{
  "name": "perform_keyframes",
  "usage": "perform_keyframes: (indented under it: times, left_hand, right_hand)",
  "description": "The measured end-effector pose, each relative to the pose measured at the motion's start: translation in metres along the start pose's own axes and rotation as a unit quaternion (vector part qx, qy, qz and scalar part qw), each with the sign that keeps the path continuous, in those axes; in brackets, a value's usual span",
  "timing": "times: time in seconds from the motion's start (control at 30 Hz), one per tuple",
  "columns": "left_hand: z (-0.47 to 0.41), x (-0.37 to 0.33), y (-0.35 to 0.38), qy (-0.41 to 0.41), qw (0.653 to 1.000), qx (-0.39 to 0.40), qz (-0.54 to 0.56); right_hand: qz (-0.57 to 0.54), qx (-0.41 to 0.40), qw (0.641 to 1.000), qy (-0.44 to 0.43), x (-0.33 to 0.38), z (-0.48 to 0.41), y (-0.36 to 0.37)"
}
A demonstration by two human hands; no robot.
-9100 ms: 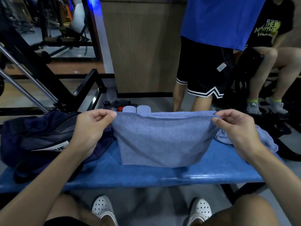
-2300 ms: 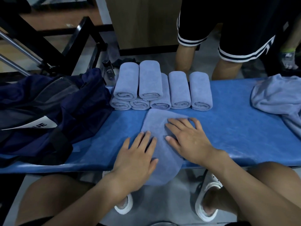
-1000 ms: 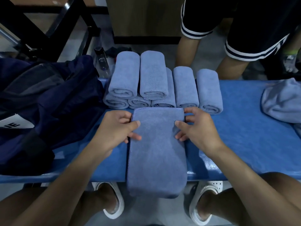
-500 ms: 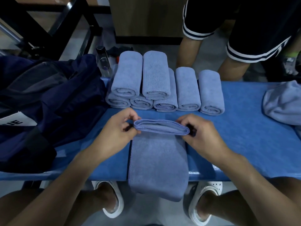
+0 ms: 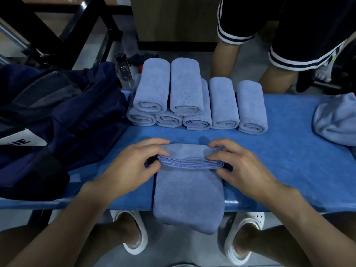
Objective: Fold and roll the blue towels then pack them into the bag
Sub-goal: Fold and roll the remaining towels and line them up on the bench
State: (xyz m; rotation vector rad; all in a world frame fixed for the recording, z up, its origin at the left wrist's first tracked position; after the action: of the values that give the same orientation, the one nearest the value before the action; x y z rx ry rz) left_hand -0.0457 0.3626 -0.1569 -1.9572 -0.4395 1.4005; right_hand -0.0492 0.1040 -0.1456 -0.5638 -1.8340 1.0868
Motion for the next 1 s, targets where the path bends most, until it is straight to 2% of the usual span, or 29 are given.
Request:
perform_keyframes:
  times: [0.2,0.37,0.53,0.63,0.73,0.8,1.0]
  left_hand:
    - [0.0027,-0.0013,0.0014,0.026,0.996,0.018,-0.082]
    - [0.0021,-0.0015,0.0008,-0.011,0.995,0.053,-0.08]
    - [0.0031,-0.0037,0.0019,-0.059,0.993,0.085,-0.051]
    - [-0.0015,-0.002,0.0035,-0.078,0.994,0.07,-0.032]
    - [-0.0032,-0.0025,0.0058,-0.06,0.996,0.055,-0.034]
    - [-0.0038,-0.0039,0.0055,-0.047,0.997,0.055,-0.042]
    - [-0.005,0.0001,0.0084,-0.093,0.981,0.103,-0.134]
  right_hand:
    - [0.033,0.009,0.999,-0.007,0.0004,0.0011,0.0021]
    - [0.018,0.029,0.999,-0.01,0.0014,0.0031,0.0002]
    - [-0.009,0.051,0.998,0.042,0.0018,0.0081,-0.0025]
    - [-0.031,0.045,0.996,0.07,0.0012,0.0069,0.0013]
    - [-0.037,0.046,0.993,0.1,-0.0012,0.004,0.0022]
    - [-0.04,0.05,0.992,0.111,-0.0015,0.003,0.0008]
    - [-0.079,0.073,0.979,0.175,-0.0074,0.0018,0.0002]
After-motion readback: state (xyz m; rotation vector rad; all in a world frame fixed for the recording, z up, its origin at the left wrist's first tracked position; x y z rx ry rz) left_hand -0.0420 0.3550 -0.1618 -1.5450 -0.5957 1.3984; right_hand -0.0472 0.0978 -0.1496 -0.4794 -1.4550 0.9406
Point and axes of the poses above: each hand's wrist, its own z-axis away from the middle knuckle, its own y-axis out of the palm, x = y × z, the point moved 4 cm from there along -z, towards the middle knuckle, and after that the axes turned 5 degrees about -x, right-handed, at the moved point
